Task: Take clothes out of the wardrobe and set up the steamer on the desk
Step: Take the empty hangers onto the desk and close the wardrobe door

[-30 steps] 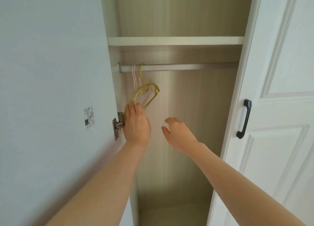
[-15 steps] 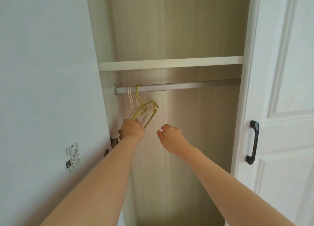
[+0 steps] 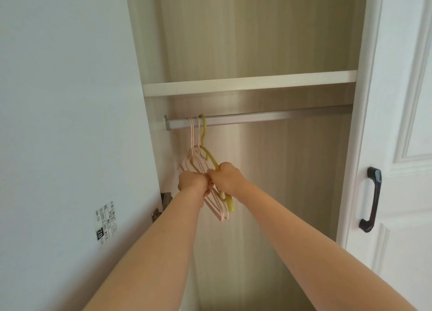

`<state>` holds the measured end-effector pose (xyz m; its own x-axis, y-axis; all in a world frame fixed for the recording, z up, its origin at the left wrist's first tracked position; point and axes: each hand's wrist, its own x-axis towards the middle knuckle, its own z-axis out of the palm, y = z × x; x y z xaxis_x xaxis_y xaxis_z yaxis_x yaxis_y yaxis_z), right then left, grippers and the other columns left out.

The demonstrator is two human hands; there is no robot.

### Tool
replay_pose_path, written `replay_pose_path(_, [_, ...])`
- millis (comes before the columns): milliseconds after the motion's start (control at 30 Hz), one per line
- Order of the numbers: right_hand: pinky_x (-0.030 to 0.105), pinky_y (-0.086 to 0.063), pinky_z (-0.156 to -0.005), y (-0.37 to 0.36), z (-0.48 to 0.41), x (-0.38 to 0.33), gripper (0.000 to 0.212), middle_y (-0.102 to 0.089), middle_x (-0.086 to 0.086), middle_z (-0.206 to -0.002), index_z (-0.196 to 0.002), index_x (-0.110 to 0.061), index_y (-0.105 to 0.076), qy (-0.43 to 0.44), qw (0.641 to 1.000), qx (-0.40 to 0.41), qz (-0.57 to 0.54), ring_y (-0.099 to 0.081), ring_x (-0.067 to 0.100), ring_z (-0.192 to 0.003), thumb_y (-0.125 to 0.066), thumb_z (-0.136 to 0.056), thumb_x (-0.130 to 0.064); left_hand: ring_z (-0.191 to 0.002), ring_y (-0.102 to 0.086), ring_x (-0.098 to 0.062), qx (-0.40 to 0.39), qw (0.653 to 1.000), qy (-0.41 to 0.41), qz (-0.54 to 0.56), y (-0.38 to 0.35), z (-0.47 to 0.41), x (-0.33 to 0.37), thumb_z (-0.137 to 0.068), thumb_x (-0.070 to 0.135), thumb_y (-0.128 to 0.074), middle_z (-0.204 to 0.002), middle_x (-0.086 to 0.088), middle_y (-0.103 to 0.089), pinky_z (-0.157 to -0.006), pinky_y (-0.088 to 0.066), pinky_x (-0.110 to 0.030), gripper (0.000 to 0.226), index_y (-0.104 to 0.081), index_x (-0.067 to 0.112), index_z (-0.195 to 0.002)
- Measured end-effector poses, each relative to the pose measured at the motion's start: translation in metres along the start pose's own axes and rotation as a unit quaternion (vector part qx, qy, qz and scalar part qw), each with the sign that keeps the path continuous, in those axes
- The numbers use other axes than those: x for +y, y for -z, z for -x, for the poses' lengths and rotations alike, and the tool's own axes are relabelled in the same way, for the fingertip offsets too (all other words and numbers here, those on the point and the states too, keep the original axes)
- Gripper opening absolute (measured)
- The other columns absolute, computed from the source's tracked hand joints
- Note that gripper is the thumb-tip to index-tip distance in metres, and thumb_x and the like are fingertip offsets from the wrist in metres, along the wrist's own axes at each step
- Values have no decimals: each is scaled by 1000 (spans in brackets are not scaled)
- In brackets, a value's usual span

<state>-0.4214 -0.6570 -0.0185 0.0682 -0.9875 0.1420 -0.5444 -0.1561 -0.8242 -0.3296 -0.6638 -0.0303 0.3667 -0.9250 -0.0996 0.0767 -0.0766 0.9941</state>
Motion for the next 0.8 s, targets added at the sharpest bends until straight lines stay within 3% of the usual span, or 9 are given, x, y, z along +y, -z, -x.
replay_pose_path(100, [26, -41, -57, 0, -4, 0, 4, -53, 11, -84, -82, -8, -47, -23, 1000, 6, -2, -51, 24, -73, -47, -86, -7, -59, -61, -22, 5, 1000, 4, 6, 1, -2, -3, -80, -5, -69, -78, -17, -66, -43, -51, -25, 12, -59, 2, -76])
replay_pose_path(267, [31, -48, -66, -1, -7, 3, 7, -59, 13, -89, -93, -6, -56, -33, 999, 8, -19, -57, 24, -77, -53, -86, -7, -68, -60, -25, 17, 1000, 2, -5, 1, -2, -4, -80, -3, -67, -85, -19, -68, -74, -59, -40, 11, -62, 4, -73])
replay_pose_path(400, [31, -48, -66, 2, -7, 6, 18, -57, 13, -90, -103, 0, -58, -36, 999, 21, -12, -56, 25, -80, -49, -90, -9, -67, -57, -24, 19, 1000, 4, -7, 1, -1, -2, -84, -2, -63, -79, -16, -64, -78, -57, -40, 4, -66, -1, -84])
replay_pose_path(500, [26, -41, -59, 7, -5, 8, 18, -57, 11, -91, -101, 0, -57, -34, 998, 41, -18, -52, 23, -76, -44, -93, -11, -59, -57, -22, 12, 1000, 14, 24, 1, 3, 0, -90, -3, -54, -73, -13, -59, -67, -58, -38, 12, -62, 1, -82])
replay_pose_path(700, [36, -48, -83, 16, 1, 1, 30, -61, 15, -113, -112, 1, -57, -25, 997, 64, -25, -58, 31, -102, -37, -92, -5, -53, -54, -20, -8, 989, 40, 140, -2, 18, 14, -95, -7, -44, -69, -14, -54, -46, -55, -32, 20, -54, 1, -79])
replay_pose_path(800, [36, -48, -85, 21, 8, -5, 30, -61, 15, -113, -112, 1, -57, -18, 996, 76, -31, -58, 31, -105, -35, -92, -5, -52, -53, -19, -14, 983, 45, 175, -3, 25, 25, -96, -7, -41, -70, -14, -54, -42, -54, -31, 22, -52, 1, -79])
